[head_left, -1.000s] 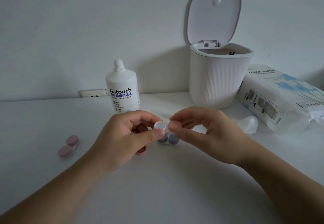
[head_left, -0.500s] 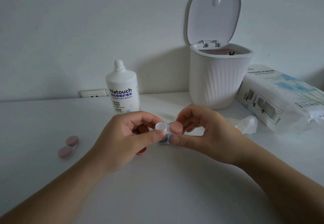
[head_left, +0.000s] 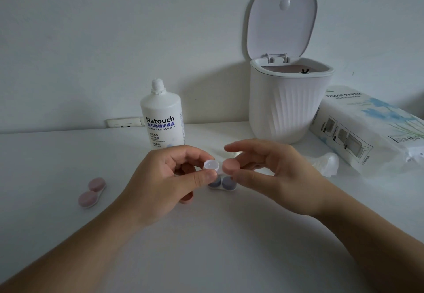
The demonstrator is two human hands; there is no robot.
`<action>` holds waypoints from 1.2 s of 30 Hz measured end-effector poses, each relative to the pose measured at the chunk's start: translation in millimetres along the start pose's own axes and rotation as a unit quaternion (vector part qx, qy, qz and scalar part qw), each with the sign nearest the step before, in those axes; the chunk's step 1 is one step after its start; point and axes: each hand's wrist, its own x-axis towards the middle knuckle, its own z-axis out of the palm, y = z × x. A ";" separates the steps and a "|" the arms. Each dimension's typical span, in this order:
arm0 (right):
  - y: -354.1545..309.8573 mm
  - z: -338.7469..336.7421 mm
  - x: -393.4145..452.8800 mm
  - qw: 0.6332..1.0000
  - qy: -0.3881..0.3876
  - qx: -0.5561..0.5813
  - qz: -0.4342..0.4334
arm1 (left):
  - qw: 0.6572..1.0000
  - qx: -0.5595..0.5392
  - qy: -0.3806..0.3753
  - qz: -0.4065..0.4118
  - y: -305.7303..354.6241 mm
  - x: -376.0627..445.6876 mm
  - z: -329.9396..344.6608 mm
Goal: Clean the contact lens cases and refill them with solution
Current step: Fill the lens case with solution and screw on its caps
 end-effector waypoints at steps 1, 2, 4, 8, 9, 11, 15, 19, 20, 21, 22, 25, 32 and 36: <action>0.7 0.2 0.0 1.000 0.002 -0.002 -0.003 | 1.000 0.000 0.000 -0.001 0.2 0.1 0.1; 1.1 0.9 0.3 1.000 0.006 -0.009 -0.006 | 1.000 -0.001 0.001 -0.001 0.4 0.2 0.4; 0.5 2.9 0.9 1.000 0.016 -0.021 -0.009 | 1.000 -0.003 -0.001 -0.001 0.9 -0.1 1.3; -0.2 1.5 0.6 1.000 0.008 -0.014 0.006 | 1.000 -0.012 0.000 0.001 0.5 -0.2 1.5; 0.6 1.0 0.5 1.000 0.001 -0.007 0.005 | 1.000 -0.012 0.001 0.000 0.3 -0.2 1.2; 1.3 1.1 0.2 1.000 -0.001 -0.003 0.001 | 1.000 -0.009 0.000 -0.001 0.4 -0.2 0.7; 2.0 3.4 1.5 0.999 0.013 -0.025 -0.013 | 1.000 -0.005 -0.006 0.005 -0.2 -0.3 0.6; 1.3 1.2 0.3 1.000 -0.008 -0.021 0.014 | 1.000 0.002 -0.004 0.008 -1.1 -0.1 0.2; 1.6 1.1 0.3 1.000 -0.014 -0.019 0.018 | 1.000 0.005 -0.003 0.008 -1.2 0.0 -0.1; 2.4 1.0 0.1 1.000 -0.012 -0.020 0.018 | 1.000 0.005 -0.004 0.009 -1.4 -0.2 -0.4; 2.5 1.2 0.1 1.000 -0.005 -0.022 0.016 | 1.000 0.003 -0.005 0.009 -1.7 -0.2 -0.5; 2.3 3.2 1.0 1.000 0.009 -0.027 0.008 | 1.000 0.001 -0.008 0.013 -2.2 0.0 0.1; -0.1 4.4 0.5 0.999 -0.006 -0.035 0.011 | 1.000 0.008 -0.003 0.016 -3.9 0.1 -0.4; 2.8 5.1 1.1 1.000 0.020 -0.018 0.002 | 1.000 0.007 -0.006 0.020 -5.3 0.8 -0.3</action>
